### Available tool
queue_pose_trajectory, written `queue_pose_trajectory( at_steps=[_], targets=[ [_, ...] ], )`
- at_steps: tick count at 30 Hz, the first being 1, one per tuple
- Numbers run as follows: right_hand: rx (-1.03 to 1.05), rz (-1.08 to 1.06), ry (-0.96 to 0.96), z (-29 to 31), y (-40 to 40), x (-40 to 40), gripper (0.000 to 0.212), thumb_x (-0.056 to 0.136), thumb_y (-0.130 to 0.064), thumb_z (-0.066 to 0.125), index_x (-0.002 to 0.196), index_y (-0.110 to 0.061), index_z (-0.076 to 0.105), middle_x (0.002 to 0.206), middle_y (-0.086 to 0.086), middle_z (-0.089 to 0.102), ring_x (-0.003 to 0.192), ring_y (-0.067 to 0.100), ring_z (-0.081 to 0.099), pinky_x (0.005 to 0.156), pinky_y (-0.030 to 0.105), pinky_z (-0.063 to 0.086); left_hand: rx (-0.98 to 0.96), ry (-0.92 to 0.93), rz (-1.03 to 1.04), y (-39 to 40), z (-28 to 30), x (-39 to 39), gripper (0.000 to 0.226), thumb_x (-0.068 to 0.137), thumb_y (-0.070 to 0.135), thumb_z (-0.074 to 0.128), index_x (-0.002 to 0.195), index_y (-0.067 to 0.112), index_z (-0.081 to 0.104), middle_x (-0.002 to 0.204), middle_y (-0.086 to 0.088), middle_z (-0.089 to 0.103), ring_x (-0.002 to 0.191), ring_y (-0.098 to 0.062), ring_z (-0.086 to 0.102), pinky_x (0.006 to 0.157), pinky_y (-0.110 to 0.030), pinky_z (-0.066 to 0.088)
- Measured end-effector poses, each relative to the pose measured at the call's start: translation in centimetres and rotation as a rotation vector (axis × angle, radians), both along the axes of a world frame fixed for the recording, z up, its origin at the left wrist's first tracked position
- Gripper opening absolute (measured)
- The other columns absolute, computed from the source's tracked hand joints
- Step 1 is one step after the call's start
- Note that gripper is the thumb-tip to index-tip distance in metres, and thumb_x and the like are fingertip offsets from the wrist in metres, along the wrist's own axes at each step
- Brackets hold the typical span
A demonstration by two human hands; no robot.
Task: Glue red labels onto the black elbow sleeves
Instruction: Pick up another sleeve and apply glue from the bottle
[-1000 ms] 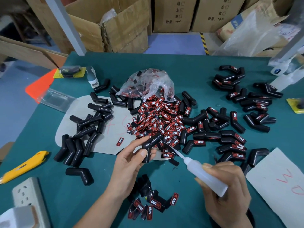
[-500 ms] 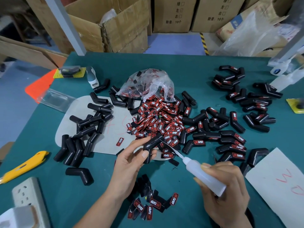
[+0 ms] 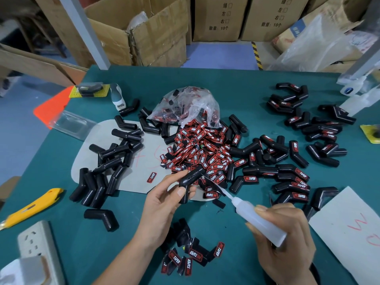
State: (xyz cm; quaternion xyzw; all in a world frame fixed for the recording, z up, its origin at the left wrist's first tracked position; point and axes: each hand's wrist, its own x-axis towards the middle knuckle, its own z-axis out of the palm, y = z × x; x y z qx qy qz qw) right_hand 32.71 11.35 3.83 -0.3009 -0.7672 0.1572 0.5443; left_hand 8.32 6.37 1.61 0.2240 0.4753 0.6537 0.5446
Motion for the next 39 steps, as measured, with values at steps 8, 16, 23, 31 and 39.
queue_pose_trajectory(
  at_steps=[8, 16, 23, 31, 39],
  targets=[
    [-0.016, 0.017, -0.004, 0.09, -0.32, -0.07, 0.019, 0.102, -0.026, 0.066, 0.118, -0.015, 0.064, 0.101, -0.002, 0.056, 0.082, 0.015, 0.058, 0.072, 0.027, 0.047, 0.010, -0.007, 0.000, 0.03, -0.19, 0.10, 0.058, 0.081, 0.041, 0.091, 0.132, 0.018, 0.073, 0.121, -0.018, 0.074, 0.108, -0.033, 0.075, 0.096, -0.036, 0.058],
    [-0.018, 0.006, -0.010, 0.22, -0.31, -0.23, 0.017, 0.102, -0.024, 0.066, 0.118, -0.020, 0.066, 0.101, -0.003, 0.055, 0.081, 0.013, 0.057, 0.076, 0.024, 0.047, 0.011, 0.014, -0.008, -0.04, -0.39, -0.01, 0.056, 0.084, 0.039, 0.089, 0.133, 0.017, 0.072, 0.125, -0.020, 0.072, 0.109, -0.035, 0.074, 0.096, -0.035, 0.058],
    [-0.031, -0.010, -0.005, 0.66, -0.54, -0.53, 0.018, 0.103, -0.027, 0.065, 0.119, -0.019, 0.064, 0.099, -0.002, 0.056, 0.080, 0.013, 0.056, 0.074, 0.023, 0.047, 0.028, 0.015, 0.002, 0.03, -0.73, 0.00, 0.055, 0.086, 0.037, 0.088, 0.134, 0.016, 0.071, 0.128, -0.019, 0.070, 0.109, -0.036, 0.074, 0.098, -0.037, 0.057],
    [-0.030, 0.004, -0.013, 0.35, -0.57, -0.45, 0.018, 0.102, -0.026, 0.065, 0.118, -0.019, 0.066, 0.100, -0.002, 0.056, 0.080, 0.015, 0.056, 0.073, 0.025, 0.046, 0.027, 0.014, 0.008, 0.08, -0.70, -0.09, 0.055, 0.085, 0.038, 0.088, 0.134, 0.016, 0.071, 0.125, -0.016, 0.073, 0.109, -0.034, 0.074, 0.097, -0.037, 0.057],
    [-0.016, 0.011, -0.007, 0.22, -0.43, -0.23, 0.019, 0.102, -0.025, 0.066, 0.120, -0.021, 0.066, 0.101, -0.003, 0.055, 0.084, 0.012, 0.057, 0.076, 0.022, 0.046, 0.005, -0.013, 0.002, 0.02, -0.33, -0.06, 0.059, 0.081, 0.040, 0.091, 0.133, 0.019, 0.072, 0.119, -0.018, 0.076, 0.107, -0.030, 0.075, 0.096, -0.037, 0.058]
  ],
)
